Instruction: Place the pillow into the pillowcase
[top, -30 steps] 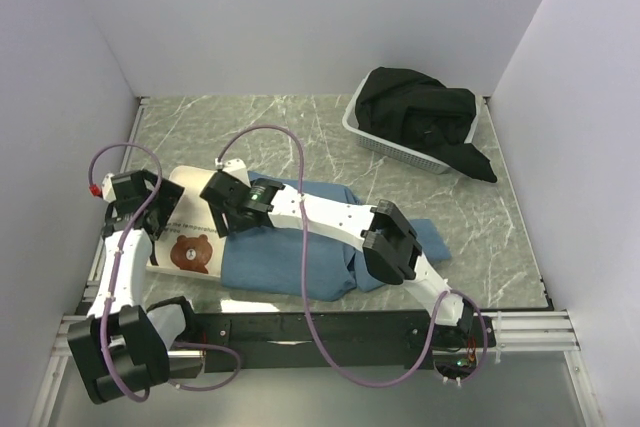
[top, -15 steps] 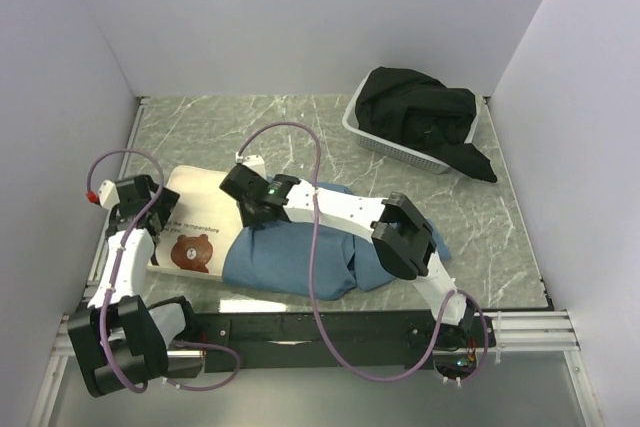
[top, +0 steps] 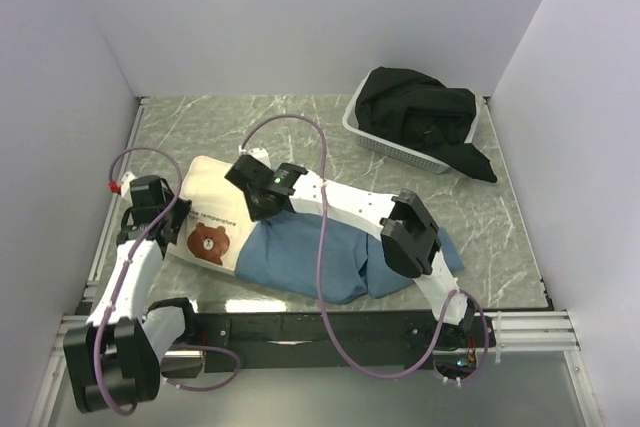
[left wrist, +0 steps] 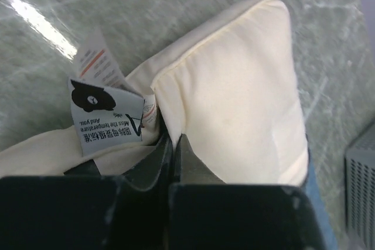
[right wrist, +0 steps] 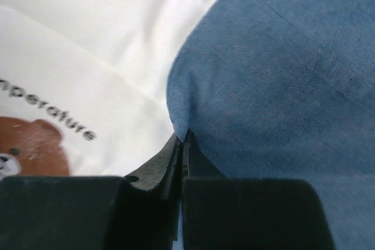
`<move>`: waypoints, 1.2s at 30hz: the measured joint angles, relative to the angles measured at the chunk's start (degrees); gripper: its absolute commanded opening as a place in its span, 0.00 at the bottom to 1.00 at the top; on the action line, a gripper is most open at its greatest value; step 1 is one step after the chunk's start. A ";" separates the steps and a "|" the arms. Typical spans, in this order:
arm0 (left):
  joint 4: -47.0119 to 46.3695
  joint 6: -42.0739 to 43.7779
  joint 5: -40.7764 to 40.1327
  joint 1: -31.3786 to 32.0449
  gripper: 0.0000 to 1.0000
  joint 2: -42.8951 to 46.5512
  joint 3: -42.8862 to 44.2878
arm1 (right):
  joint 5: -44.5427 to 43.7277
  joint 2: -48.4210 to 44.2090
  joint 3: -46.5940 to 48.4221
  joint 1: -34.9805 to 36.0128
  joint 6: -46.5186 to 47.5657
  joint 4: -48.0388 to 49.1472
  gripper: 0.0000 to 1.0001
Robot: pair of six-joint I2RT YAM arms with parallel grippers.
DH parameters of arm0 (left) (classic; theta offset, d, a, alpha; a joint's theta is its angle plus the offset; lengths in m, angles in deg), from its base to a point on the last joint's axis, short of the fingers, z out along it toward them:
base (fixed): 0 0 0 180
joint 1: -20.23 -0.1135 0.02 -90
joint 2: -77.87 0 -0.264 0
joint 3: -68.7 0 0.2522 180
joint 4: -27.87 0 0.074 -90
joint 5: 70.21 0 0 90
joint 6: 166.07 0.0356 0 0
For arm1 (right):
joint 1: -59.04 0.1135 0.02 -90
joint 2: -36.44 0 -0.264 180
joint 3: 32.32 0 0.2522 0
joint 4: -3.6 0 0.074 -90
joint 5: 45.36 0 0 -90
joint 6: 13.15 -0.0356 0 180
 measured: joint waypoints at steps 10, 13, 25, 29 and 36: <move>9.94 4.74 10.03 2.38 0.01 8.50 12.11 | 3.06 0.44 30.60 1.16 3.87 -17.64 0.00; 9.73 4.90 15.56 2.73 0.01 11.72 15.43 | 4.48 -0.83 32.46 0.98 3.65 -17.09 0.00; 11.85 3.58 30.42 4.57 0.01 10.67 48.00 | 6.82 -13.75 31.58 1.60 3.23 -12.85 0.00; 8.92 1.36 33.33 4.61 0.01 5.35 60.37 | 5.51 -27.23 27.98 1.73 4.00 -8.66 0.00; 6.23 -2.75 39.08 5.14 0.01 -0.76 68.52 | 3.63 -39.45 30.75 -1.01 4.83 -0.68 0.00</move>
